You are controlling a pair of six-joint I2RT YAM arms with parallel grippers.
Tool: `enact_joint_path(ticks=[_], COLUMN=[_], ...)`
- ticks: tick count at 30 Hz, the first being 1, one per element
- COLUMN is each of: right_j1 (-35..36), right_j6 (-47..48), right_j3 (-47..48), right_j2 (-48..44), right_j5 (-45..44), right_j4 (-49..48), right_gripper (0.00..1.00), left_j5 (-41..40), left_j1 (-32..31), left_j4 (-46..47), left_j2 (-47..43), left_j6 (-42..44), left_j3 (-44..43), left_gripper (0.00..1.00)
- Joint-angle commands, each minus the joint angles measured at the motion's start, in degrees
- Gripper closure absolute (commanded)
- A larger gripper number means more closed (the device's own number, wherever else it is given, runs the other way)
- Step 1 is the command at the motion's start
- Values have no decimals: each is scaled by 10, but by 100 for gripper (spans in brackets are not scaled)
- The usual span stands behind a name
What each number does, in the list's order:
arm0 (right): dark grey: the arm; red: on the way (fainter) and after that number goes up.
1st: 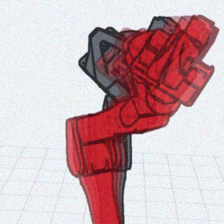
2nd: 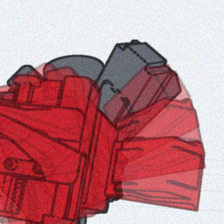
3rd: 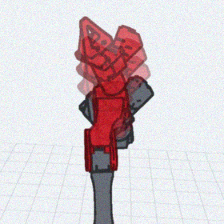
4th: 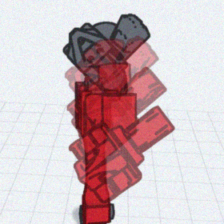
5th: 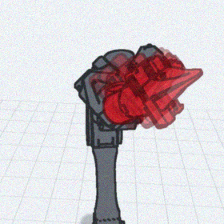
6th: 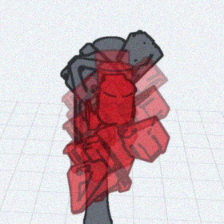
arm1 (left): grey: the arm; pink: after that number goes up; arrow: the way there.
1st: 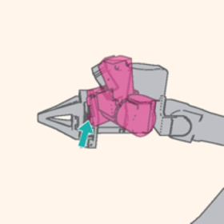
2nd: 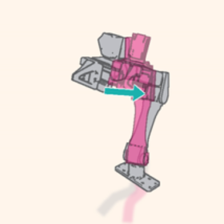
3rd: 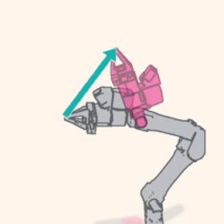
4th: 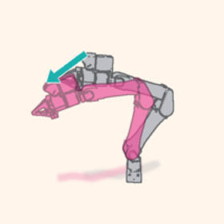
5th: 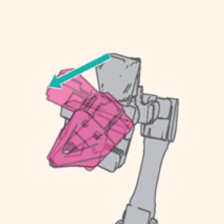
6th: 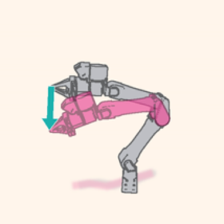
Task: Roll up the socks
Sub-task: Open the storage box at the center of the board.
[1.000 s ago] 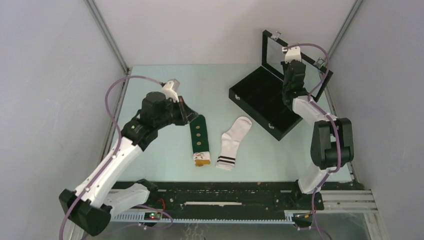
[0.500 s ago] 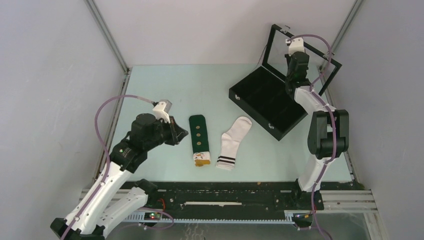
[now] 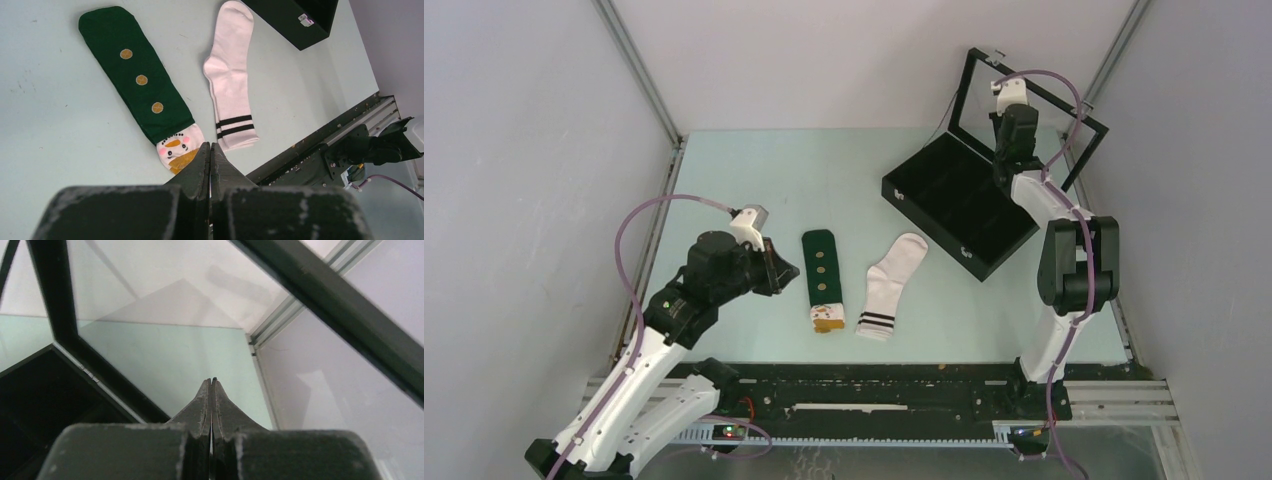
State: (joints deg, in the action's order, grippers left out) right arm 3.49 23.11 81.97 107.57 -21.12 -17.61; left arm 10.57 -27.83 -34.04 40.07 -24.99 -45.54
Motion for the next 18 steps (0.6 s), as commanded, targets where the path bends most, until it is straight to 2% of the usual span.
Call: enact_joint_path(ticks=[1, 11, 15, 18], right_j1=[4, 13, 16, 29], right_j6=[-60, -264, -319, -338], right_j3=[22, 8, 3, -33], right_j2=[-28, -125, -160, -208], right_j5=[42, 147, 164, 143], right_j4=[36, 162, 241, 255], right_gripper=[100, 100, 95, 82], left_j5=[-6, -16, -25, -26], left_j1=[2, 2, 2, 2], left_j4=[2, -4, -9, -11], left_j2=[-5, -9, -11, -11], left_j6=[10, 15, 21, 25], left_j3=[4, -1, -7, -10], left_gripper=[100, 99, 96, 95])
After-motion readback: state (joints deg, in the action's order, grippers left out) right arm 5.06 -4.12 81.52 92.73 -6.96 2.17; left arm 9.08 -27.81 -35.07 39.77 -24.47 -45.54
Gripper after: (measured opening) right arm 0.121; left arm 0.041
